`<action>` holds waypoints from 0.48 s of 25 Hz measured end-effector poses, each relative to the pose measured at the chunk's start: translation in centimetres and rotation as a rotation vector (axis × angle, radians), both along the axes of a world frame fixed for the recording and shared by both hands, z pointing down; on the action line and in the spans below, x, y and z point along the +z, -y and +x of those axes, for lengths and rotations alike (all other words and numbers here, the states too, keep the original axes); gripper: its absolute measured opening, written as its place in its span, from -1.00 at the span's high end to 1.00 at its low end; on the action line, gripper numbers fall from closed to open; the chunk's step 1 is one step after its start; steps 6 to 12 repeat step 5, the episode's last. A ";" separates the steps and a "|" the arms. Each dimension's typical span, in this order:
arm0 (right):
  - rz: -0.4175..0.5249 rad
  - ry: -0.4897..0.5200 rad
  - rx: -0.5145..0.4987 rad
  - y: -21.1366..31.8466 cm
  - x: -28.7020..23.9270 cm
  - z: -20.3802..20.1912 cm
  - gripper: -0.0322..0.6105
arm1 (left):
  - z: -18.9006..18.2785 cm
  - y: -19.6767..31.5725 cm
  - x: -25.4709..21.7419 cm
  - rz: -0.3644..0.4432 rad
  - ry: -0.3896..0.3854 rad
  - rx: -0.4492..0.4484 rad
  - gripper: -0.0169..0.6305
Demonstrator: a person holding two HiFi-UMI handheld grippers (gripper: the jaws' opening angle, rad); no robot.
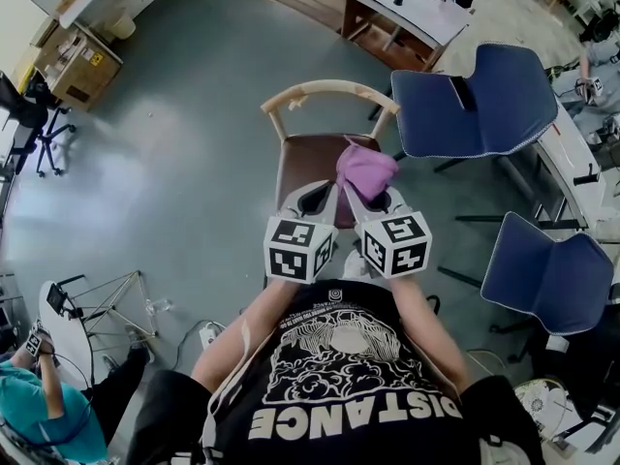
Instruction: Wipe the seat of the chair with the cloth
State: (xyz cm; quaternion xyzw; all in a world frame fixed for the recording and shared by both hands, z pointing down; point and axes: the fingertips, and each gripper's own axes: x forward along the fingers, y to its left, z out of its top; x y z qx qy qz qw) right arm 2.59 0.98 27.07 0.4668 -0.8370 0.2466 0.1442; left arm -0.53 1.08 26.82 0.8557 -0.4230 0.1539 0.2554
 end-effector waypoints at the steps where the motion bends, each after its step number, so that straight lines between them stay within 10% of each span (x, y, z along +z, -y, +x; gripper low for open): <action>1: 0.001 0.000 -0.001 0.0 0.0 0.0 0.71 | 0.0 0.0 0.0 -0.001 0.001 -0.002 0.94; 12: 0.003 0.002 -0.001 0.0 -0.1 0.1 0.71 | -0.2 0.3 0.2 -0.007 0.006 -0.009 0.94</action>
